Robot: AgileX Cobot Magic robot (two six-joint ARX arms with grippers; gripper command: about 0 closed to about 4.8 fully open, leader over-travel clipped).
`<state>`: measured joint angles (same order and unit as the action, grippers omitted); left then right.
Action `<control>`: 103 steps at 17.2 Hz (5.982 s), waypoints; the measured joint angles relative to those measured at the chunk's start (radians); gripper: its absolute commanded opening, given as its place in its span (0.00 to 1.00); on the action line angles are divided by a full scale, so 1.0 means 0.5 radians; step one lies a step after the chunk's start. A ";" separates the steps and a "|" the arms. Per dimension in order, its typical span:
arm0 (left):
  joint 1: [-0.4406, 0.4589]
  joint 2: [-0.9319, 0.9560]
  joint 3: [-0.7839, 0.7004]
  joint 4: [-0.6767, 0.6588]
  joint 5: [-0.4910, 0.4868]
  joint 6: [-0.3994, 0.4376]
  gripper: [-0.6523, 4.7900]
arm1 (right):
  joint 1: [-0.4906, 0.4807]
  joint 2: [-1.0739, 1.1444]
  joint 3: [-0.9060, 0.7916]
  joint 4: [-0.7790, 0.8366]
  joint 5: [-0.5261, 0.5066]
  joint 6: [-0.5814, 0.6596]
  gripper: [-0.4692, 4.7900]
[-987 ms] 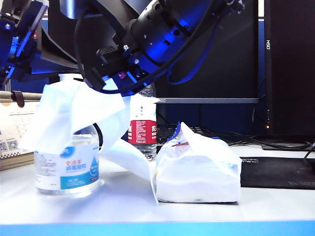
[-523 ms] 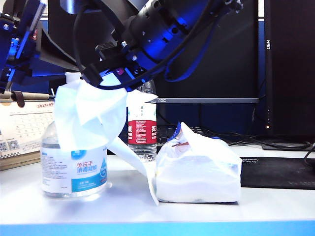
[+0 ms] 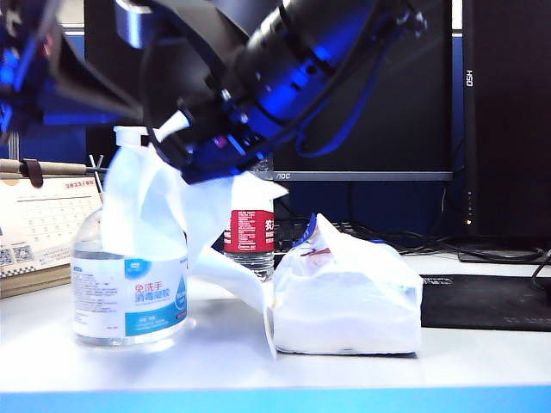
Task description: Pull out a tissue from the tissue dispenser, then press the switch of the alcohol sanitizer bottle to drop some sanitizer on the paper tissue, and finally place the treated tissue on the table.
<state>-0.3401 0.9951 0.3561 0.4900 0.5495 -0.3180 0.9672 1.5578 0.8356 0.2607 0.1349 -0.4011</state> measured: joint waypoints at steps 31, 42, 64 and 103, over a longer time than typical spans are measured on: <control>-0.001 -0.057 0.062 -0.311 0.030 0.029 0.11 | -0.046 0.010 0.001 0.159 -0.008 0.003 0.08; 0.000 0.123 0.056 -0.289 0.044 0.098 0.11 | -0.046 0.011 0.001 0.186 -0.008 0.006 0.08; 0.000 0.140 0.108 -0.113 -0.101 0.089 0.11 | -0.095 0.011 0.001 0.262 -0.098 0.007 0.08; -0.002 0.237 -0.059 -0.018 0.250 -0.032 0.11 | -0.142 0.024 0.001 0.282 -0.165 0.059 0.08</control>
<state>-0.3408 1.1133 0.3267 0.4809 0.6746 -0.3340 0.8963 1.5696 0.8360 0.4015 0.0525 -0.3717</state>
